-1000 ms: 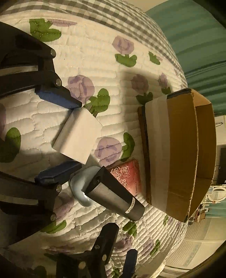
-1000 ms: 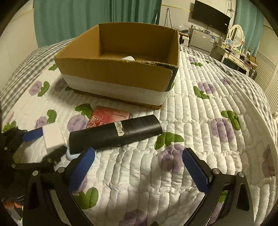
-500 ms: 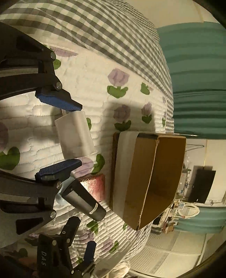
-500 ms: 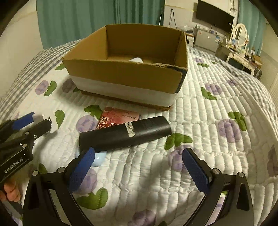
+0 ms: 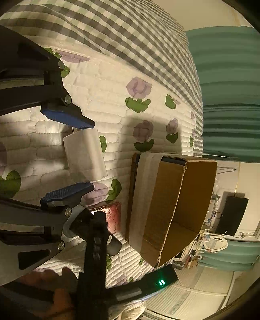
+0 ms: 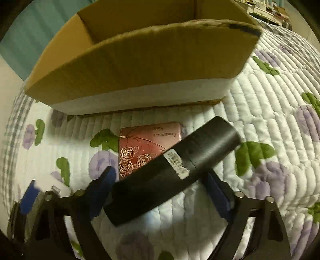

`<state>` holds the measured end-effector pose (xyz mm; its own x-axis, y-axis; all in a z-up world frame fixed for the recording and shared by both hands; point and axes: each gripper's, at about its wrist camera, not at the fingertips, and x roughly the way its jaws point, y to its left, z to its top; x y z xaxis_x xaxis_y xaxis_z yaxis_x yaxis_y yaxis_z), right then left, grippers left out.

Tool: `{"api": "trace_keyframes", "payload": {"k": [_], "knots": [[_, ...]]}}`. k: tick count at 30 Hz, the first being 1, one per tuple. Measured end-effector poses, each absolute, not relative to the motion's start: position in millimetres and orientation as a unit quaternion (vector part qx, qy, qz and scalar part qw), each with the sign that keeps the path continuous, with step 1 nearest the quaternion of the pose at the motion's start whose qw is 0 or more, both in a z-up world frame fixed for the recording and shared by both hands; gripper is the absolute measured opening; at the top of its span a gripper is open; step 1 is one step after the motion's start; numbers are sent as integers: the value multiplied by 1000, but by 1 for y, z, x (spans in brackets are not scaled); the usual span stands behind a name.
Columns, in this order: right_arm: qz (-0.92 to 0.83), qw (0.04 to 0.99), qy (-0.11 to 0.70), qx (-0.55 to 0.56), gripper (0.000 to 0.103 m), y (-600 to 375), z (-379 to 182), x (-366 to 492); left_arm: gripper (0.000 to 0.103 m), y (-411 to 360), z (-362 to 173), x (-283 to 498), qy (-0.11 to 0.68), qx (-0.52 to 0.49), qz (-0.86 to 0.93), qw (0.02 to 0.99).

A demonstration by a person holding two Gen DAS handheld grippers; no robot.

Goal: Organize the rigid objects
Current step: 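Grasp the white block with left tool while right tool grasps the black remote, then drop the white block into the box while right tool drops the remote in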

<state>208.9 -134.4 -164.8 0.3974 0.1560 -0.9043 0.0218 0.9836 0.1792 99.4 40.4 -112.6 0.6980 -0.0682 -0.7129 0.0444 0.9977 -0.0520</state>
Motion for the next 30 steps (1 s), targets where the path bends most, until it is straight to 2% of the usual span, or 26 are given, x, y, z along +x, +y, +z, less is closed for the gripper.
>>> {"api": "trace_keyframes", "payload": {"k": [1, 3, 5, 10, 13, 21, 30], "knots": [[36, 836, 543, 71, 67, -133, -165, 209, 56, 41, -112, 99, 387, -17, -31, 921], [46, 839, 539, 60, 48, -133, -161, 206, 56, 41, -112, 99, 388, -19, -33, 921], [53, 837, 541, 58, 40, -138, -159, 202, 56, 41, -112, 99, 389, -20, -35, 920], [75, 837, 540, 51, 31, -157, -150, 188, 56, 41, -110, 97, 387, -23, -39, 921], [81, 839, 536, 38, 20, -166, -142, 177, 56, 39, -110, 96, 392, -22, -40, 919], [113, 853, 509, -9, 18, -179, -121, 151, 55, 29, -97, 96, 400, -12, -35, 916], [152, 881, 448, -30, 16, -185, -71, 129, 55, -2, -54, 88, 381, 2, -60, 923]]}}
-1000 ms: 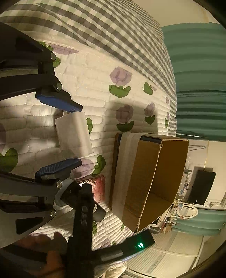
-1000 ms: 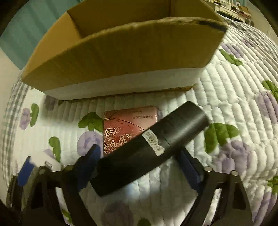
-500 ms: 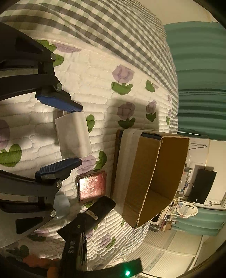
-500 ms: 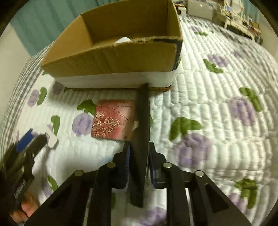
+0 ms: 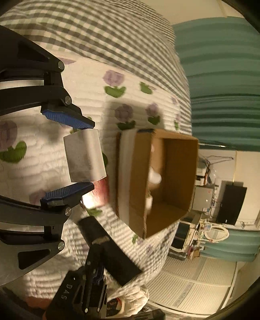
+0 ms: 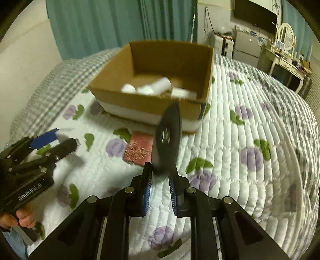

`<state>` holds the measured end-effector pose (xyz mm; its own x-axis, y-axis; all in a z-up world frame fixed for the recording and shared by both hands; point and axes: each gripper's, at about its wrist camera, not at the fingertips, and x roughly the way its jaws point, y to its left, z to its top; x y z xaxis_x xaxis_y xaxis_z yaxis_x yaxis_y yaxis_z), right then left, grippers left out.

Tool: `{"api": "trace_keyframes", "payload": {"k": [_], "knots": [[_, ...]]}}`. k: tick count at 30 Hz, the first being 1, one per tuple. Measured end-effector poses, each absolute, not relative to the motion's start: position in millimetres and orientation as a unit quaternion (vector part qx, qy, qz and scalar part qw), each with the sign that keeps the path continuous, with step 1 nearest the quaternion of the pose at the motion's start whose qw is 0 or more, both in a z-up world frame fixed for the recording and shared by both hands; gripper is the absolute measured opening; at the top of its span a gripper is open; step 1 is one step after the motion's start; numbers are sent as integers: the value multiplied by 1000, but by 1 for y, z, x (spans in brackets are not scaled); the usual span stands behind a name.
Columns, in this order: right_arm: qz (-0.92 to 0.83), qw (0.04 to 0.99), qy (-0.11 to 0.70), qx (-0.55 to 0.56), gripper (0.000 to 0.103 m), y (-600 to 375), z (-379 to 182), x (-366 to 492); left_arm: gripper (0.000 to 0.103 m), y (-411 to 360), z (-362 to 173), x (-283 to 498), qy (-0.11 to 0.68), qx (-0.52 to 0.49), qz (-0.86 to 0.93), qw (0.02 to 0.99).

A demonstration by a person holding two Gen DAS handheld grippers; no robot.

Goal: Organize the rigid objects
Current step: 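Drop the white block into the box while right tool drops the remote in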

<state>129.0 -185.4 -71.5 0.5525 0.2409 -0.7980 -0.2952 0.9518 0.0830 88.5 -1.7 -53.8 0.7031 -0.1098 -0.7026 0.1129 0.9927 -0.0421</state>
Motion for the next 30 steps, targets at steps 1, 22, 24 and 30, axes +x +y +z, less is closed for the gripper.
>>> {"api": "trace_keyframes", "payload": {"k": [1, 22, 24, 30], "knots": [[156, 881, 445, -29, 16, -187, -69, 129, 55, -6, -49, 89, 379, 3, -65, 923], [189, 912, 363, -25, 16, -195, 35, 212, 55, -38, 13, 222, 357, -17, -71, 931], [190, 908, 373, -17, 16, -194, 27, 223, 55, -40, -3, 236, 361, -5, -64, 931], [184, 906, 382, -24, 16, -190, 9, 240, 55, -40, -24, 249, 370, 3, -70, 926]]}}
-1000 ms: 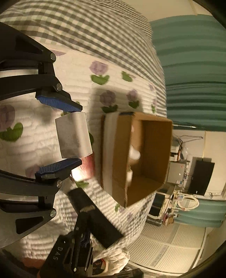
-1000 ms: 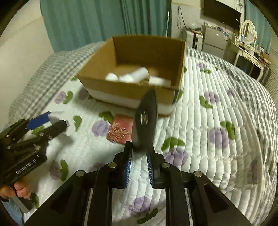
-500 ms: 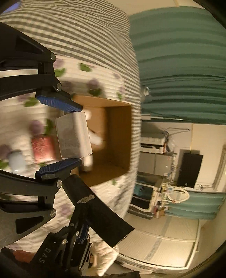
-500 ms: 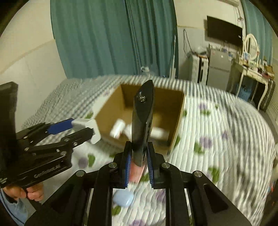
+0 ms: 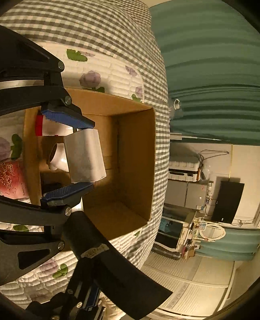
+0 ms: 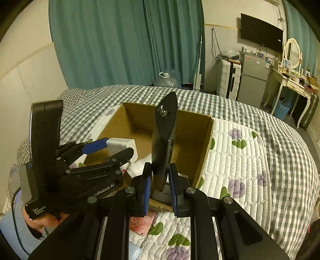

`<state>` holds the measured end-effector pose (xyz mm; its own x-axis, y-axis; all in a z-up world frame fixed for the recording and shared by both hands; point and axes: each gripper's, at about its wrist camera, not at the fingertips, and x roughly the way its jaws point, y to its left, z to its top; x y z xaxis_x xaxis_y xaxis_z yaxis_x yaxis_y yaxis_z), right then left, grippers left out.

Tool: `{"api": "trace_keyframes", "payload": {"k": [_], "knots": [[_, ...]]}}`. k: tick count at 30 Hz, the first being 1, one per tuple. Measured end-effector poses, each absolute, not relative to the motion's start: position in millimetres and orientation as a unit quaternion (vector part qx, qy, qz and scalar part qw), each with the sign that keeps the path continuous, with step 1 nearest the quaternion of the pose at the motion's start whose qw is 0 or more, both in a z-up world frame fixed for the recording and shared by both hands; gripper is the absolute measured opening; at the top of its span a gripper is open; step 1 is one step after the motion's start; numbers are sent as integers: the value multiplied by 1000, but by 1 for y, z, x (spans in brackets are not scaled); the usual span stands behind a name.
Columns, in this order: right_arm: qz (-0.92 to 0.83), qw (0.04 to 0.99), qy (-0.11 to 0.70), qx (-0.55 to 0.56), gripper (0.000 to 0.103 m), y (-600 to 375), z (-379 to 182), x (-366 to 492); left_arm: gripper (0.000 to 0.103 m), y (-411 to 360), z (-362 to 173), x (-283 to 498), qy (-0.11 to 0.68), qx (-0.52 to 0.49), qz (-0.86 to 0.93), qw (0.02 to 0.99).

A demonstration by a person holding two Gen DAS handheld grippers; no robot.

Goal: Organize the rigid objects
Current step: 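Drop the white block into the box while right tool drops the remote in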

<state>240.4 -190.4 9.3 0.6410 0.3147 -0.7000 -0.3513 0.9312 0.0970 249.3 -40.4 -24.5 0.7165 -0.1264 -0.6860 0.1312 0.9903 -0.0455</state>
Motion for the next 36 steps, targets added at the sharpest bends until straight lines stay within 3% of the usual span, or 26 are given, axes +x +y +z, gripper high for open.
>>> {"api": "trace_keyframes", "payload": {"k": [19, 21, 22, 23, 26, 36], "knots": [[132, 914, 377, -74, 18, -162, -19, 307, 57, 2, -13, 236, 345, 9, -48, 937], [150, 909, 385, -59, 37, -158, -21, 304, 57, 7, -10, 228, 342, 7, -51, 938], [156, 908, 384, -55, 55, -157, -20, 301, 58, 9, -9, 225, 342, 6, -52, 938], [166, 909, 379, -48, 61, -158, -17, 295, 58, 12, -8, 220, 342, 4, -52, 938], [186, 913, 362, -29, 61, -158, -2, 272, 66, 22, -5, 198, 343, -5, -47, 938], [171, 926, 336, 15, 69, -186, 21, 191, 72, 41, -18, 125, 345, -3, -25, 938]]}}
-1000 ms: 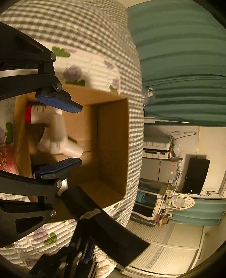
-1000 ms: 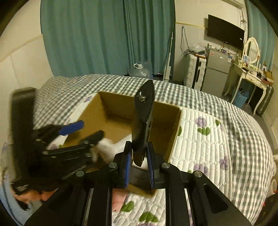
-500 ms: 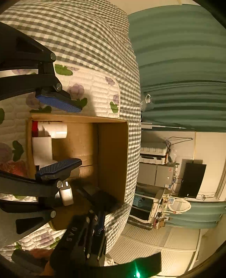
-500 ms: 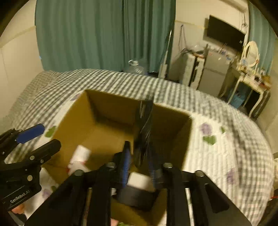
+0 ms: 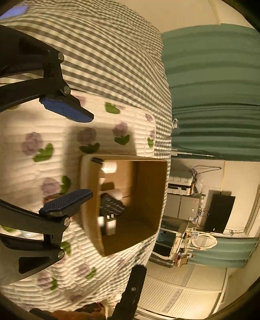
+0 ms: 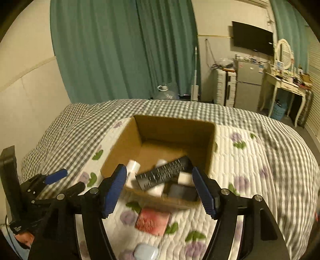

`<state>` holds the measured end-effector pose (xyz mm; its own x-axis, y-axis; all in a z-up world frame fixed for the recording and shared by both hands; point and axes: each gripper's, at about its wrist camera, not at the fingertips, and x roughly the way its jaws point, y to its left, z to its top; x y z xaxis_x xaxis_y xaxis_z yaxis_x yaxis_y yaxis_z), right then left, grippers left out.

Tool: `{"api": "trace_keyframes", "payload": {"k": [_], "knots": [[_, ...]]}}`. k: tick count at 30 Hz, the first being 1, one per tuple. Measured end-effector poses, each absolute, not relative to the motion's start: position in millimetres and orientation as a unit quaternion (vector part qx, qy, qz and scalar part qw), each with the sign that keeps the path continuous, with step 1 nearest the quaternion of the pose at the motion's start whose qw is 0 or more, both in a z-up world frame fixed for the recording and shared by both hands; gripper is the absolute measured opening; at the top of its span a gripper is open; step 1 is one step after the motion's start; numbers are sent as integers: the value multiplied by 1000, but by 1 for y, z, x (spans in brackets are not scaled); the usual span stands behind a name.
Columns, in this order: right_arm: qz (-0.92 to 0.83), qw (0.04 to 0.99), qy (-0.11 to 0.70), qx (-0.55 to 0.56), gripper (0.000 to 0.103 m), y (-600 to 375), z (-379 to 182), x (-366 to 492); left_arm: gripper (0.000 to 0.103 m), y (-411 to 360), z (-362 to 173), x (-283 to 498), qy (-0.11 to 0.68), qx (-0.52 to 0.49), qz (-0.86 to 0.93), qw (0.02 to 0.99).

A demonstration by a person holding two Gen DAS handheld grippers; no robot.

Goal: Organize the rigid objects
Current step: 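Drop the white block into the box while right tool drops the remote in, then grasp the red card case with left tool while right tool grasps blue earbud case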

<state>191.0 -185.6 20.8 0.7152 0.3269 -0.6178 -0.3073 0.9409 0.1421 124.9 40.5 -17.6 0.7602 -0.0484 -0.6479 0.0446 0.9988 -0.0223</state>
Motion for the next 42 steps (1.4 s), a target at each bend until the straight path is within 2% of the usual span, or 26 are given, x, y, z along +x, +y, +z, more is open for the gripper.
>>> {"api": "trace_keyframes", "payload": {"k": [5, 9, 14, 18, 21, 24, 30, 31, 32, 34, 42], "knots": [[150, 916, 372, -5, 86, -185, -24, 163, 79, 41, -39, 100, 361, -1, -32, 932], [145, 896, 419, -20, 87, -179, -76, 150, 89, 31, -59, 87, 363, 25, -34, 931], [158, 871, 465, -28, 88, -175, -128, 139, 90, 29, -86, 85, 381, 28, -40, 923], [171, 859, 482, -29, 88, -168, -140, 140, 90, 36, -92, 84, 388, 9, -33, 921], [186, 854, 484, -38, 79, -162, -145, 139, 90, 40, -93, 82, 390, 0, -27, 921], [206, 841, 498, -44, 62, -153, -151, 140, 90, 40, -94, 83, 394, 0, -21, 919], [204, 832, 514, -52, 64, -150, -162, 143, 90, 28, -92, 84, 398, 23, -22, 917], [198, 829, 519, -58, 62, -149, -166, 144, 90, 26, -92, 84, 400, 25, -23, 916], [193, 830, 519, -65, 55, -148, -167, 144, 90, 24, -91, 84, 403, 26, -25, 915], [180, 837, 510, -82, 53, -146, -163, 141, 90, 19, -90, 85, 410, 29, -29, 911], [168, 876, 451, -28, 53, -202, -97, 146, 90, -8, -72, 96, 420, 38, -28, 906]]}}
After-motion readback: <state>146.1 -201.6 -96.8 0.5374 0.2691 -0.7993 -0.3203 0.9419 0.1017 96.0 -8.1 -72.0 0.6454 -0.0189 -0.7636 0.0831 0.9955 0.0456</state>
